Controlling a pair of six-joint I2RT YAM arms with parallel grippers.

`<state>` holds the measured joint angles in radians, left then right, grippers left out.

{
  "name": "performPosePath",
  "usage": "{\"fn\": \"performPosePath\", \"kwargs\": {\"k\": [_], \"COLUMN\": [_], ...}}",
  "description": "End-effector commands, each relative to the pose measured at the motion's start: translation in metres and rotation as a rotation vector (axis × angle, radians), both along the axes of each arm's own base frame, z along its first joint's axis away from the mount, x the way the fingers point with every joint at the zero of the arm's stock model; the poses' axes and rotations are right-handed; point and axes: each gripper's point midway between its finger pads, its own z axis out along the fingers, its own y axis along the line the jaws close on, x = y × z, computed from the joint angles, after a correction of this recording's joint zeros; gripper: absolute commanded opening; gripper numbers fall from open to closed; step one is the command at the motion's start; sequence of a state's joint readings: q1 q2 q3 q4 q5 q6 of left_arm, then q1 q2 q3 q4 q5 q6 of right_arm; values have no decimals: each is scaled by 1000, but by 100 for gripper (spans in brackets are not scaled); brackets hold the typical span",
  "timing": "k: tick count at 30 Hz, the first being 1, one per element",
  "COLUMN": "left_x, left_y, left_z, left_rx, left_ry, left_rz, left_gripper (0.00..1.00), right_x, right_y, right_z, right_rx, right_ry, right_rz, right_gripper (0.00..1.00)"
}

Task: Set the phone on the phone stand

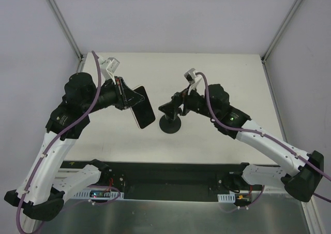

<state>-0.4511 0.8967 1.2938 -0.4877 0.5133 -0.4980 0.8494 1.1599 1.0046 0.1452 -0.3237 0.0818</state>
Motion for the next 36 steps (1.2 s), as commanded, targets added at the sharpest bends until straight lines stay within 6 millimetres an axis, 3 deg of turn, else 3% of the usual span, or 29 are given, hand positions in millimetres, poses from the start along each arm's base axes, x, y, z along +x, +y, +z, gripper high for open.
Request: {"fn": "performPosePath", "kwargs": {"k": [1,6,10,14,18,24,36], "left_x": [12,15,11,7,4,4,7], "left_y": [14,18,13,11,13,14,2], "left_z": [6,-7,-11,-16,-21,-30,-32], "left_rx": [50,74,82,86,98,110,89], "left_ry": [2,25,26,17,5,17,17], "left_rz": [112,139,97,63,55,57,-4], "left_gripper": [0,0,0,0,0,0,0], "right_x": [58,64,51,45,41,38,47], "right_y": [-89,-107,-91,-92,-81,-64,-66], "right_z": [-2,-19,-47,-82,-85,-93,-110], "right_rx": [-159,-166,-319,-440,-442,-456,-577], "right_ry": [90,155,126,120,63,81,61], "right_rz": [-587,-679,-495,-432,-339,-269,-333], "right_gripper": [96,100,88,71,51,38,37]}}
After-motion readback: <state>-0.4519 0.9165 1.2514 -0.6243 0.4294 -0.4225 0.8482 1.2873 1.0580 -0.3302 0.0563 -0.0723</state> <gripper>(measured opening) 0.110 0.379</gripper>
